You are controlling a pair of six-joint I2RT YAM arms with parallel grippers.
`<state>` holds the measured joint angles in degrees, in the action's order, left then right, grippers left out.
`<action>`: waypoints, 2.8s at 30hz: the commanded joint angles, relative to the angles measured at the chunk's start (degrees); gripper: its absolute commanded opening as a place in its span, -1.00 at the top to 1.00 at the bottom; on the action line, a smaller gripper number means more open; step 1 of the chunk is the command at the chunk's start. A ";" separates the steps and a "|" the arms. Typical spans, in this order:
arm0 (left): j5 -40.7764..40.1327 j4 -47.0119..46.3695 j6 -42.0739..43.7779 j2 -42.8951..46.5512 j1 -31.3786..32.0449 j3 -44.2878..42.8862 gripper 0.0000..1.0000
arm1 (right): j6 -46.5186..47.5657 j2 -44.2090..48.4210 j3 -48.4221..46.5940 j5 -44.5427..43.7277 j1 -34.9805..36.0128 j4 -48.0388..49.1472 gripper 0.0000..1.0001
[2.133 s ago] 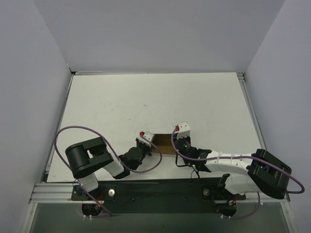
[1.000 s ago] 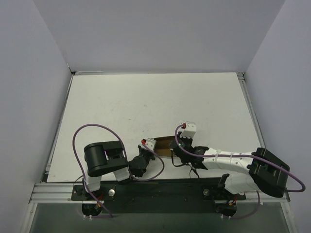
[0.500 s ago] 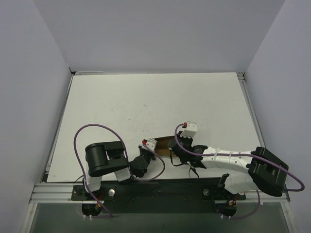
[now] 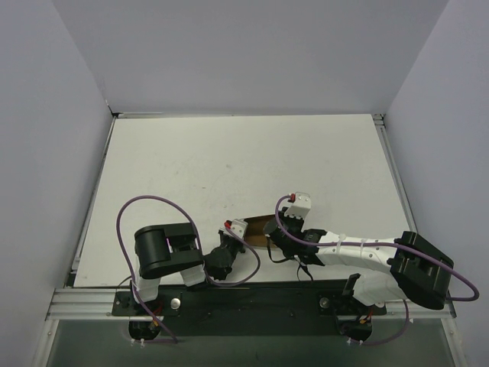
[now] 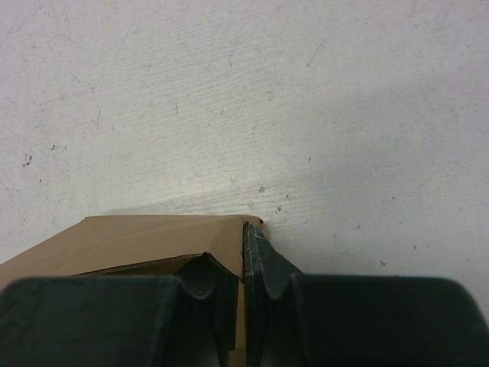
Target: Fold the paper box
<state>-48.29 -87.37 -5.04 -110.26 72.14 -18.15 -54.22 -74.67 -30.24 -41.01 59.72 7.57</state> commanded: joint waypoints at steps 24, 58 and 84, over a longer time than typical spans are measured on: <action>8.21 0.98 -0.06 -3.74 3.36 0.31 1.00 | -4.41 -1.70 -3.95 2.87 1.62 6.40 1.00; 7.51 1.33 0.29 -3.30 3.97 0.13 1.00 | -3.53 -5.22 -4.66 5.42 1.62 7.46 1.00; -0.05 9.94 -3.93 1.89 4.15 -0.57 1.00 | -3.88 -0.12 -4.48 -3.37 12.52 -17.33 1.00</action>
<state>-53.19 -83.83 -7.18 -108.29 74.98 -18.70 -56.16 -75.13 -32.97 -47.13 70.78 -7.11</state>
